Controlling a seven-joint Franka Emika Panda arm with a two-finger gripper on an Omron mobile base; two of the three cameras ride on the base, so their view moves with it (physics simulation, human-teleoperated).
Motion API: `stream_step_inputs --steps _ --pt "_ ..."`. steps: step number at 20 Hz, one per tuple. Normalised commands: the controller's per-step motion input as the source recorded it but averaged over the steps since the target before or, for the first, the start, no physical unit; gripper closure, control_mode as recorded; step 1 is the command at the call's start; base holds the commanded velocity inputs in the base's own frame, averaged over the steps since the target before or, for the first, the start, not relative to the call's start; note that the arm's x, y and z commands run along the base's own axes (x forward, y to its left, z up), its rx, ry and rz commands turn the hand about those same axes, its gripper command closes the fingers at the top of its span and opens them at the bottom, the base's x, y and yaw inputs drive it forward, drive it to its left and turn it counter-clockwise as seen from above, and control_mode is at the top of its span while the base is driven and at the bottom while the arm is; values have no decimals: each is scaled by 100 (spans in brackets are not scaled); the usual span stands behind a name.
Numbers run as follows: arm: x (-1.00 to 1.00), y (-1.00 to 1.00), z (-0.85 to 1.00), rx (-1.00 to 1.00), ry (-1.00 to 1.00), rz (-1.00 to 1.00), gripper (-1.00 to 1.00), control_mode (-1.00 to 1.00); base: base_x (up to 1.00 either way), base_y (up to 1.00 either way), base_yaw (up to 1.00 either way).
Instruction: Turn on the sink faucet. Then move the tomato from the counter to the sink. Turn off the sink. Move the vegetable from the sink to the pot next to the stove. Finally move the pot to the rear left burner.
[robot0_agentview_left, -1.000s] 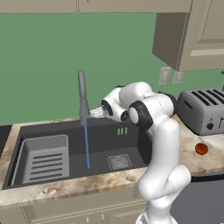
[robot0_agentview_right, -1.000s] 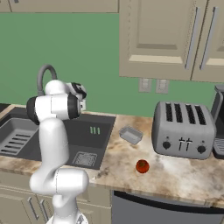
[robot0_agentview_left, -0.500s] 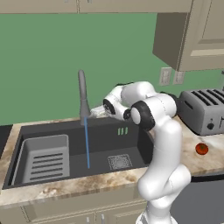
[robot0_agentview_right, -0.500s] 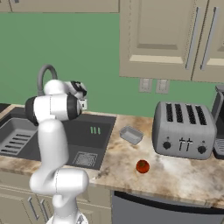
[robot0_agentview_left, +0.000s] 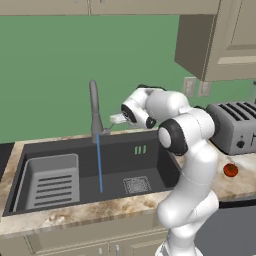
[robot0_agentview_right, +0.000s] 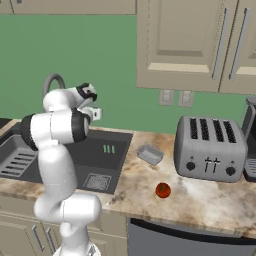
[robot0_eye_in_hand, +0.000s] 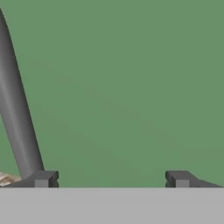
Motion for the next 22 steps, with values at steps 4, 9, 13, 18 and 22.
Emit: stream_step_inputs --steps 4,9,13,18,22 --pt "-37 -25 45 0 5 -9 -100 -100 0 0 0" --pt "-51 -28 38 -3 0 -7 -100 -100 0 0 0" --pt "-71 -35 35 -4 0 -5 -100 -100 0 0 0" --pt "-75 -41 46 -1 0 -4 -100 -100 0 0 0" --pt "-24 -67 74 0 2 -1 -100 -100 0 0 0"
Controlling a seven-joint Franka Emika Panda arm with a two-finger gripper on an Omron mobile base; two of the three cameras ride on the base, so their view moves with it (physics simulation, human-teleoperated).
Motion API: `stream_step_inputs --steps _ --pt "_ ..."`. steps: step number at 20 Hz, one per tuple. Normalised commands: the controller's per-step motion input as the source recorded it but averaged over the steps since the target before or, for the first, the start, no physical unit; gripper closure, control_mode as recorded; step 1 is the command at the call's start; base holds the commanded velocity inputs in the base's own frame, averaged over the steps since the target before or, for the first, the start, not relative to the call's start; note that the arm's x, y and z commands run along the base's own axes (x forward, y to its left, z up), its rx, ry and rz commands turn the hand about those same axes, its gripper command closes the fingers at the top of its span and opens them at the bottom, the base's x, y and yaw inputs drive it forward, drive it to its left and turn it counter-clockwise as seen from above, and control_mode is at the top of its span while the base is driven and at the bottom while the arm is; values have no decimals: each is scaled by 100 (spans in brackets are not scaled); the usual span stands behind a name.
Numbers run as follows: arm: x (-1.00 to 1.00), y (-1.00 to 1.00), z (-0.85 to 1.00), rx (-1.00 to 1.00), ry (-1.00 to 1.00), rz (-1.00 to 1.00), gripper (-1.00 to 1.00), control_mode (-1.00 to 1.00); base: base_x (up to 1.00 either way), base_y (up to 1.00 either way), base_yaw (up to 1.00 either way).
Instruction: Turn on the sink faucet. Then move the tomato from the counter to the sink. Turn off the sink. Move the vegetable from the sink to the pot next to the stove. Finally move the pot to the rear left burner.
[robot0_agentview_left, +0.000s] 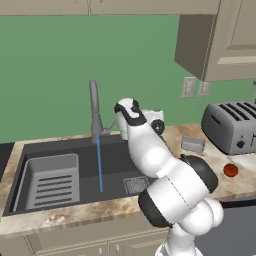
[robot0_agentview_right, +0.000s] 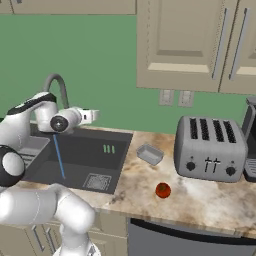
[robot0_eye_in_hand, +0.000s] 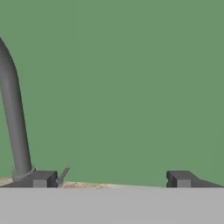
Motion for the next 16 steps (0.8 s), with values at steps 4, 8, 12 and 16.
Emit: stream_step_inputs --steps 4,8,12,16 --pt "-7 -71 79 0 1 0 -100 -100 0 0 0" --pt "-22 -61 80 0 1 0 -100 -100 0 0 0" --pt "-41 -50 75 0 1 2 -100 -100 0 0 0" --pt "-55 -31 64 -6 0 5 -100 -100 0 0 0"
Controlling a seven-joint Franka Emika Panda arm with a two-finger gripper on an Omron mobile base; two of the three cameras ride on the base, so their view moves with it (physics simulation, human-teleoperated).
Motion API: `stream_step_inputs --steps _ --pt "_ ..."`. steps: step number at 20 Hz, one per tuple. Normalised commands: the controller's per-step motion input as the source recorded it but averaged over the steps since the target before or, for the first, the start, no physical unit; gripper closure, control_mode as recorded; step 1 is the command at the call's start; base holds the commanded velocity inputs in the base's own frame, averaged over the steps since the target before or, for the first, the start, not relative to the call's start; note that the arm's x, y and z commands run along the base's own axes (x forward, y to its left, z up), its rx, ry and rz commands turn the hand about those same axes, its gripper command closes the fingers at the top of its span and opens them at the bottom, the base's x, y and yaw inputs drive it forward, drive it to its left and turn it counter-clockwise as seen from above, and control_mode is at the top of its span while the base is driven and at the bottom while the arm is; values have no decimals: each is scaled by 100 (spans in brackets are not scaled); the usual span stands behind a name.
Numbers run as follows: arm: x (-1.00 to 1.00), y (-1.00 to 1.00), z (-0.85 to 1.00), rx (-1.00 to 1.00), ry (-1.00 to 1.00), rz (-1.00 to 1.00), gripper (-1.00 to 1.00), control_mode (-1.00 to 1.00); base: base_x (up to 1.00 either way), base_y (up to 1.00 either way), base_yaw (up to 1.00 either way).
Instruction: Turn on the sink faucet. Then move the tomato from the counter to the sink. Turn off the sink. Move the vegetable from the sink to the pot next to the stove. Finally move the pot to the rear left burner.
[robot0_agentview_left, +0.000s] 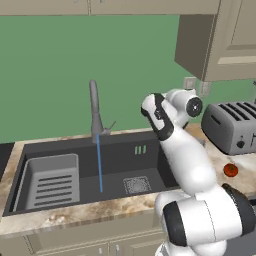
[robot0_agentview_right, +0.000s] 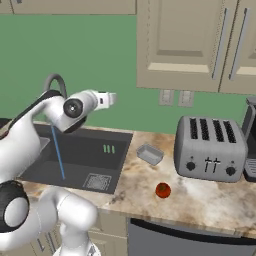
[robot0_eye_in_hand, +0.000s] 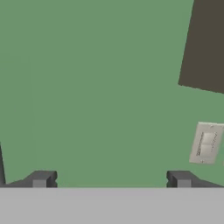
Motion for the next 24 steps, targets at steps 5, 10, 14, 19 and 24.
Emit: stream_step_inputs --steps 5,10,14,19,24 --pt "-53 -20 56 -19 -1 10 -100 -100 0 0 0" --pt "-18 -13 44 -30 -3 23 -100 -100 0 0 0" --pt "0 0 -6 -50 9 32 -100 -100 0 0 0" --pt "-9 -1 -39 -62 15 29 -100 -100 0 0 0" --pt "-28 -1 -43 -63 8 29 -100 -100 0 0 0"
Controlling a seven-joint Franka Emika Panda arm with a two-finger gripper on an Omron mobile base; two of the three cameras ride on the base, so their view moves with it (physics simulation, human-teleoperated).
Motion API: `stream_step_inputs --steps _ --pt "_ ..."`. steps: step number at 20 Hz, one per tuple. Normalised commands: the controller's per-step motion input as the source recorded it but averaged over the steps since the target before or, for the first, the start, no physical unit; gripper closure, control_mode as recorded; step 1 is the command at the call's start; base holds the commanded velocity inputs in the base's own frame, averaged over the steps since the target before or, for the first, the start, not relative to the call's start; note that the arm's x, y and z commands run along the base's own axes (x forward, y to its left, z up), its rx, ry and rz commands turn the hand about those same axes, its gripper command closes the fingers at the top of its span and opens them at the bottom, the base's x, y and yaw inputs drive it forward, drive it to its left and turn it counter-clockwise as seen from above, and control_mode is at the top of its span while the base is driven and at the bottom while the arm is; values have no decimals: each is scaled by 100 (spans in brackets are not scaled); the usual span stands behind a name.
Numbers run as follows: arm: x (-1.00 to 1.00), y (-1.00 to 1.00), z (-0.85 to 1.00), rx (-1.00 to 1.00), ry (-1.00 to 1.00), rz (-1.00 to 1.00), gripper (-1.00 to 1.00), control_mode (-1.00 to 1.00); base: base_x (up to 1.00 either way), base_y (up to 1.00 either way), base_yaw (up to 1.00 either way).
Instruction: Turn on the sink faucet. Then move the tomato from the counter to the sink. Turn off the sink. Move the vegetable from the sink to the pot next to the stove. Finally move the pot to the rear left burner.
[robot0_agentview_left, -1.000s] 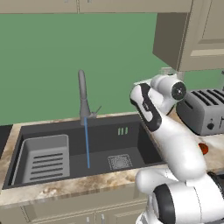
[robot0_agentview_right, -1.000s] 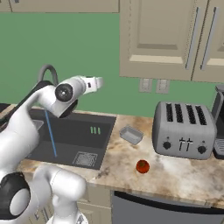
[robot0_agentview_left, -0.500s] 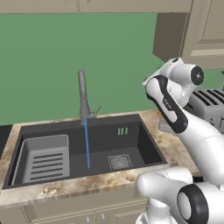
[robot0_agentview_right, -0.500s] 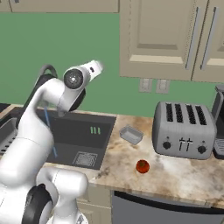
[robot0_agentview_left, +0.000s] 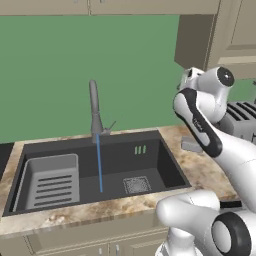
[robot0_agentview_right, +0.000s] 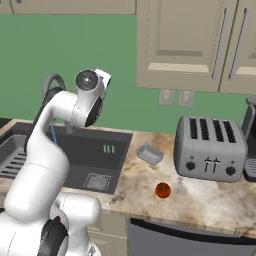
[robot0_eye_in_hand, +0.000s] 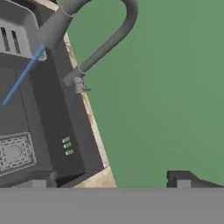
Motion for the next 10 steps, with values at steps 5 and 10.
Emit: stream_step_inputs --steps 5,10 --pt "-38 -15 -38 -55 14 32 -100 -100 0 0 0" --pt "-47 -38 -37 -44 17 32 -100 -100 0 0 0"
